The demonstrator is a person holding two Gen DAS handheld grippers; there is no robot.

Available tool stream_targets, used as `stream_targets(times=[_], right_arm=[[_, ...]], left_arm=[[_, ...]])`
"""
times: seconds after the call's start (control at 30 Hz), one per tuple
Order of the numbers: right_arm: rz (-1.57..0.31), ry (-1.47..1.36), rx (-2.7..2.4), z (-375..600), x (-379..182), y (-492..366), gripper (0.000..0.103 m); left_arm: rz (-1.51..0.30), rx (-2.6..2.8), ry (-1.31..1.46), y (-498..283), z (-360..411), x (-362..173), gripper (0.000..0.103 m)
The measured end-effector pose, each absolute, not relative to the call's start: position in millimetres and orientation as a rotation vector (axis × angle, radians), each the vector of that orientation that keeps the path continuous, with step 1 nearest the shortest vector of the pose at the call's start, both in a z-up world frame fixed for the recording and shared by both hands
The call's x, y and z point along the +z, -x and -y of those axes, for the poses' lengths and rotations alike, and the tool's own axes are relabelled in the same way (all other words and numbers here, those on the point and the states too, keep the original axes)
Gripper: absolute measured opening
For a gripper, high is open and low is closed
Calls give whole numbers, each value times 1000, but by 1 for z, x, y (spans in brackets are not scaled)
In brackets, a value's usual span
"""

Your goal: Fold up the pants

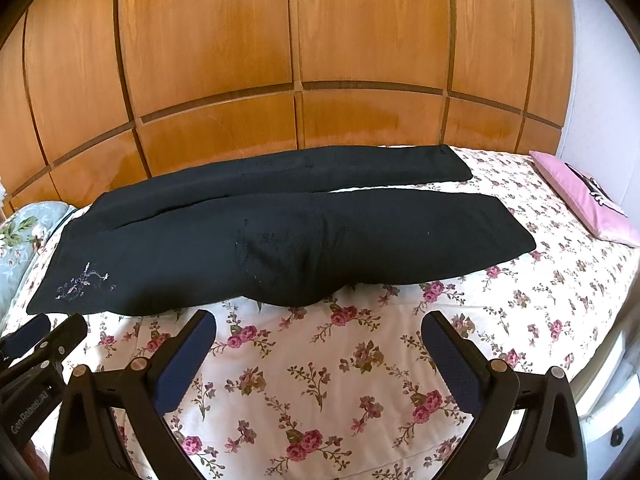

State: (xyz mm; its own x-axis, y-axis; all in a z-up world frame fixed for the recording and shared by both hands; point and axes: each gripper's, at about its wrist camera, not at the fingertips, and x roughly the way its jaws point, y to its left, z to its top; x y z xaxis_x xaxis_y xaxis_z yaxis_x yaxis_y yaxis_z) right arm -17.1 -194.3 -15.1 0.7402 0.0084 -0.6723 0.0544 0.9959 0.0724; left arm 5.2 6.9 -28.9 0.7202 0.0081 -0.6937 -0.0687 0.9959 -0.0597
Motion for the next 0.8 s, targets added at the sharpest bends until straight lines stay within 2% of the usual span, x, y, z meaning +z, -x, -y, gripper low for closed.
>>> stream_targets(times=[0.4,0.63,0.73,0.8], right_arm=[[-743,-73,-27,197,-22,12,103],[-683,-115,56,217,-34,-3,103],[-798,-179,23,240,-54,-18,103],[-807,-288,11,268,-66,-22,103]], left_arm=[[-824,-35,157,-16,-20,-43,62],[-867,-68,449,-23,-70,-70,66],[-902,33,448,-29,-90,-85,64],[-891,54,480,-30,-108,-93,64]])
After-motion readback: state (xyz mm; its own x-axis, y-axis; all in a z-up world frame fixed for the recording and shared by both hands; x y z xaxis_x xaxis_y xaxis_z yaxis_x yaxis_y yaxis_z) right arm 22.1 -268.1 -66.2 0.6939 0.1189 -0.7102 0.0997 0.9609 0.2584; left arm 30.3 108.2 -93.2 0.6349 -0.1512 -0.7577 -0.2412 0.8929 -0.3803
